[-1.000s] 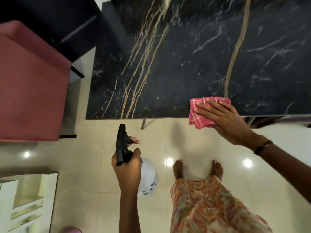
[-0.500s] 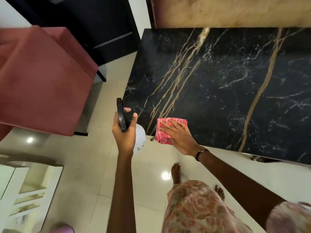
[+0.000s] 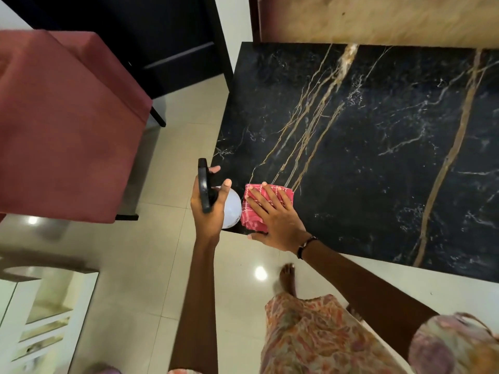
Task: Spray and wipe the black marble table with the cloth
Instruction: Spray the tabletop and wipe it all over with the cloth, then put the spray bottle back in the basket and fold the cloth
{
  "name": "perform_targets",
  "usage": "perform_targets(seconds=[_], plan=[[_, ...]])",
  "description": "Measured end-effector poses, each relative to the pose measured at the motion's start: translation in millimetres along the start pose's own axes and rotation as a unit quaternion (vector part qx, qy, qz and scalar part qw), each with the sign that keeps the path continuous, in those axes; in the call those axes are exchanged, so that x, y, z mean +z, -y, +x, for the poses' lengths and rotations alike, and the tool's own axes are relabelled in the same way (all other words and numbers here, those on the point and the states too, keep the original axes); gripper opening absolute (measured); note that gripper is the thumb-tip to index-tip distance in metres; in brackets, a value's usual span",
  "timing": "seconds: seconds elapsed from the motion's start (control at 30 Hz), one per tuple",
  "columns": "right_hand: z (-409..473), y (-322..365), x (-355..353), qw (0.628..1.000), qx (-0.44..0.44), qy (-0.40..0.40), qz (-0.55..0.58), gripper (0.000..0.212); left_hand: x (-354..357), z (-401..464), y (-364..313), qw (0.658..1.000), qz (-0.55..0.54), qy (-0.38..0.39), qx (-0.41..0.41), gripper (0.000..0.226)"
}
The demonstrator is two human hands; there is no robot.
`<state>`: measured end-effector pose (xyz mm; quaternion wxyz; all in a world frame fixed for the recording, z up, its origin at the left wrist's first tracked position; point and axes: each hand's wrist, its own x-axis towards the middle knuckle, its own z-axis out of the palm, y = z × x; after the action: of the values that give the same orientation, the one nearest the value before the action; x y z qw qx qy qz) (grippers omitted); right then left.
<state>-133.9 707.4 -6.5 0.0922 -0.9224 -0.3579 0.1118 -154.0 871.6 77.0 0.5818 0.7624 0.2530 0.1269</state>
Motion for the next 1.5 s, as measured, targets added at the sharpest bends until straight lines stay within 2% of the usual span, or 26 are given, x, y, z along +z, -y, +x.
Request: perform_targets(seconds=[0.1, 0.2, 0.33, 0.43, 0.57, 0.77, 1.03, 1.2, 1.33, 1.5], plan=[[2, 3, -4, 1.0, 0.003, 0.02, -0.016, 0.095, -5, -1, 0, 0.999, -0.012, -0.005, -0.029, 0.039], [11, 12, -16, 0.996, 0.039, 0.063, 0.057, 0.096, -8, 0, 1, 0.999, -0.018, 0.029, -0.035, 0.051], [21, 37, -36, 0.977, 0.079, -0.009, 0.197, 0.094, -11, -7, 7, 0.992, 0.035, 0.005, -0.121, 0.07], [27, 62, -42, 0.953, 0.056, -0.013, 0.298, 0.094, -15, -21, 15, 0.993, 0.047, -0.009, -0.105, 0.059], [39, 79, -44, 0.917, 0.069, -0.025, 0.392, 0.076, -13, -29, 22, 0.989, 0.086, -0.043, -0.114, 0.049], [44, 82, -47, 0.895, 0.097, -0.07, 0.429, 0.056, -7, -29, 11, 0.99, 0.098, -0.064, -0.081, 0.045], [29, 58, -79, 0.868, 0.108, -0.133, 0.467, 0.057, 14, -33, -35, 0.981, 0.181, -0.074, 0.014, 0.044], [-9, 21, -101, 0.851, 0.139, -0.169, 0.477, 0.059, 57, -58, -67, 0.978, 0.198, -0.058, 0.026, 0.048], [-57, -13, -122, 0.829, 0.167, -0.227, 0.483, 0.05, 103, -92, -91, 0.984, 0.168, -0.043, 0.041, 0.047], [-130, -65, -147, 0.823, 0.211, -0.301, 0.433, 0.04, 167, -149, -127, 0.988, 0.137, -0.015, 0.067, 0.04]])
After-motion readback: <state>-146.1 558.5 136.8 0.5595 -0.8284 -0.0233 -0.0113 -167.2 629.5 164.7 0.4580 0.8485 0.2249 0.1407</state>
